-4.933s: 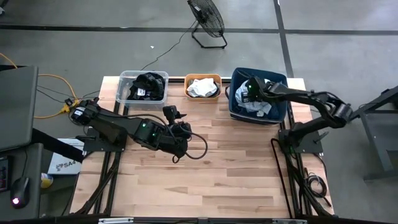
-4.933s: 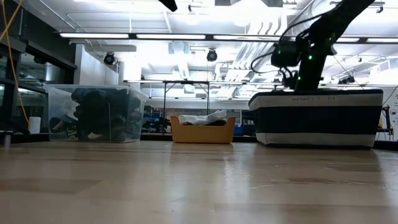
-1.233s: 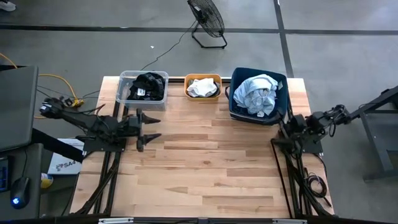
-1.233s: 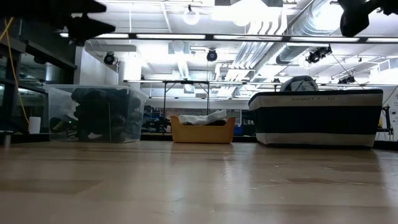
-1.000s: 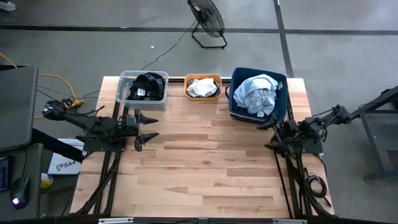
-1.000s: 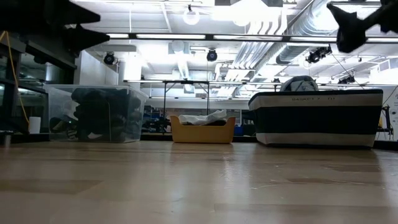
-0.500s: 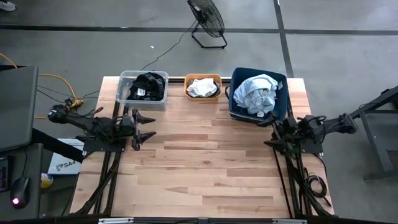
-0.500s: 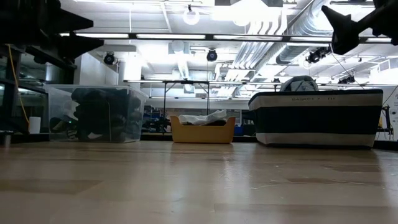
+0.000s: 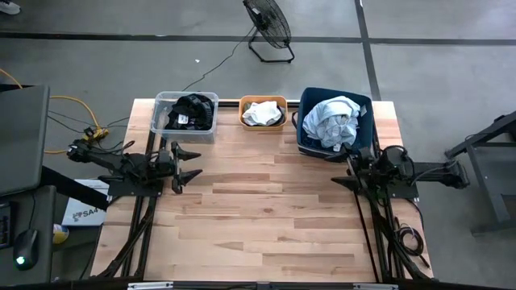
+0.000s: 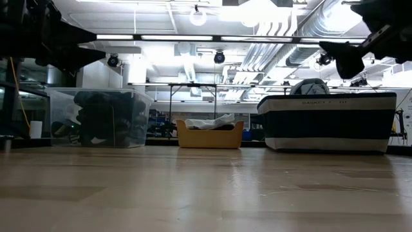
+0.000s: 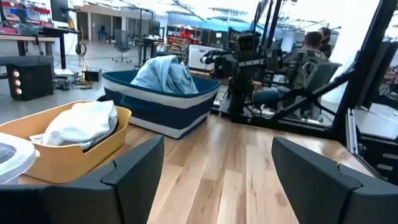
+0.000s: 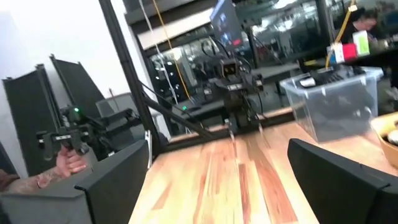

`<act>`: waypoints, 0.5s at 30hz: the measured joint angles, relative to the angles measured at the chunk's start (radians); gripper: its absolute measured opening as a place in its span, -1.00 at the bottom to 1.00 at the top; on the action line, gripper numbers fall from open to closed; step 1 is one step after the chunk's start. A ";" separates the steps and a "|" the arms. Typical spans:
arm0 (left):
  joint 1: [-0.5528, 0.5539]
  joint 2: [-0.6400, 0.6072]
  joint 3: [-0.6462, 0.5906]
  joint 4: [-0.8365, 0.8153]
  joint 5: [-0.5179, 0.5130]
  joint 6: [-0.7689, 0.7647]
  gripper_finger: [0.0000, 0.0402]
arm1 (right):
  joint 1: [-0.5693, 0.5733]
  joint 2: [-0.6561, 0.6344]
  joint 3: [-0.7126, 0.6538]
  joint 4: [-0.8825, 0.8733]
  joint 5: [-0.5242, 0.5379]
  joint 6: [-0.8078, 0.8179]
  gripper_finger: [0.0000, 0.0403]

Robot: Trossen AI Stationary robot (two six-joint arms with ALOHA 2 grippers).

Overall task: Pick & Place Cloths
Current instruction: Return to Home Position

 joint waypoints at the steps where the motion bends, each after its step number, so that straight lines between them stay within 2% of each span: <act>1: 0.000 0.000 0.000 -0.001 0.000 0.000 0.45 | -0.008 0.000 0.000 -0.014 -0.003 0.006 0.87; 7: 0.000 0.000 -0.001 -0.018 0.019 0.001 0.45 | -0.020 0.000 0.000 -0.094 -0.013 0.009 0.87; 12: 0.000 0.000 -0.002 -0.018 0.020 0.028 0.45 | -0.020 0.000 0.000 -0.145 0.018 -0.033 0.87; 15: 0.000 0.000 -0.003 -0.018 0.016 0.030 0.45 | -0.020 0.000 -0.001 -0.155 0.030 0.010 0.87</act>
